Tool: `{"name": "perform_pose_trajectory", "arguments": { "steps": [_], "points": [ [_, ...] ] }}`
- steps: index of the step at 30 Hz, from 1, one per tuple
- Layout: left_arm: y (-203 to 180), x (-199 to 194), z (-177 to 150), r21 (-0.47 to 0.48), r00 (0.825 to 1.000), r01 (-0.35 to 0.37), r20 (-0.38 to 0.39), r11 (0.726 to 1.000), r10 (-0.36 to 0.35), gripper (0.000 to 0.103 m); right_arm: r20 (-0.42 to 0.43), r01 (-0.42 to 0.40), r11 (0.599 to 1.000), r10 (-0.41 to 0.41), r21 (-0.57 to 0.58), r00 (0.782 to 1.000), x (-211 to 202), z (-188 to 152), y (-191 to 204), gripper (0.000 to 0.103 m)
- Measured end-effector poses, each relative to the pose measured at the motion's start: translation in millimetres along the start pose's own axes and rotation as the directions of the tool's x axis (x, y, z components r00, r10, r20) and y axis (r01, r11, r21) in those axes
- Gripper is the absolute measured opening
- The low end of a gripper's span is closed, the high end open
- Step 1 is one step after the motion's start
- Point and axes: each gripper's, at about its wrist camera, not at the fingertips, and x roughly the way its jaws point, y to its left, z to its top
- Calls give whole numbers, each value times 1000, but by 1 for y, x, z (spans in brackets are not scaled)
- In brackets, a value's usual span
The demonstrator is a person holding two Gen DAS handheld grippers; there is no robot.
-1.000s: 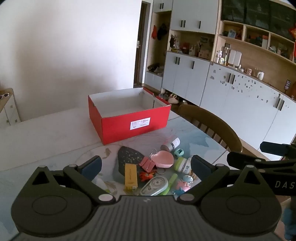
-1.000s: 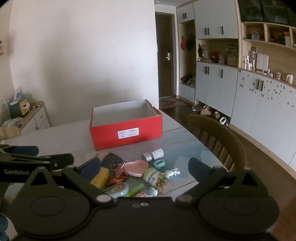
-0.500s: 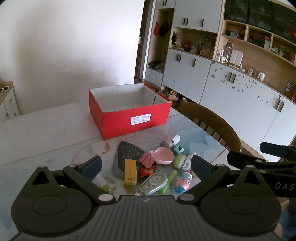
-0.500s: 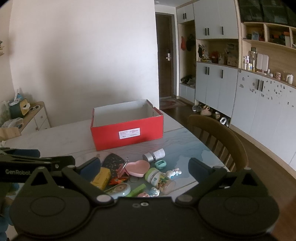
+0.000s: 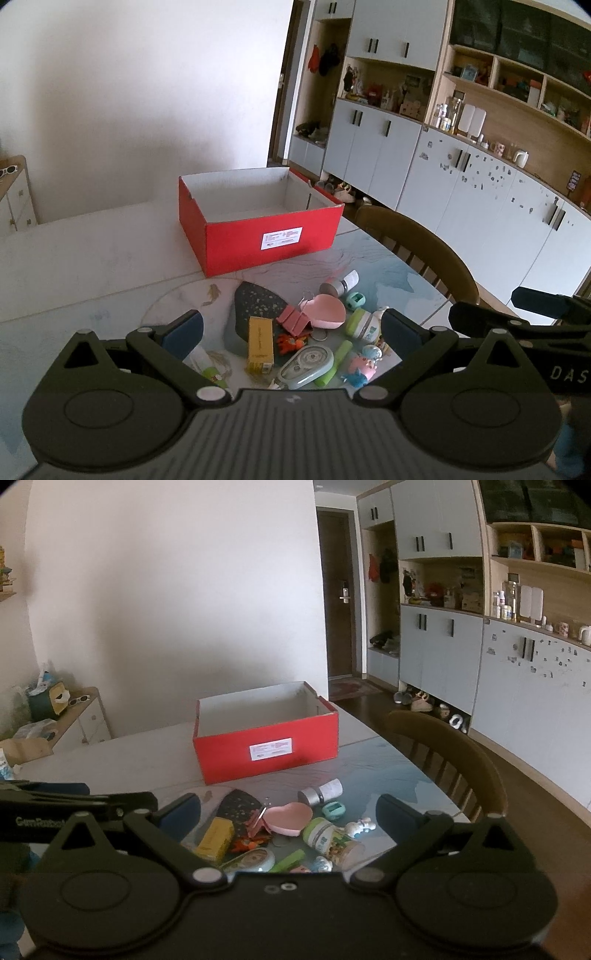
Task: Organize rigid objects
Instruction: 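Move both tools toward the cluster of items on the table, then grasp the yellow box with the left tool while the right tool grasps the green-lidded jar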
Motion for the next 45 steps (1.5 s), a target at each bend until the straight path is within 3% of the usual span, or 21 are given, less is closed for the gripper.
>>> {"name": "perform_pose_trajectory", "arguments": {
  "steps": [14,24,28,33,38,45],
  "points": [
    [4,4,0,-18,1000,2,8,1000,-2,103,11,-21,999,21,-25,1000,2,4,-1,101],
    [3,18,6,-71,1000,7,-14,997,-8,103,11,-88,993,90,-81,996,15,6,-5,101],
    [5,33,10,-68,999,7,-38,998,-10,103,-25,-87,995,86,-47,996,30,9,-20,99],
    [13,56,12,-74,996,-53,-79,996,48,103,-82,-88,996,87,-17,993,54,8,-39,96],
    [20,80,15,-85,992,-95,-94,992,87,103,-128,-105,993,98,-47,987,80,3,-47,96],
    [26,116,10,-87,986,-129,-116,988,119,103,-194,-108,989,86,-101,977,119,-10,-60,87]
  ]
}}
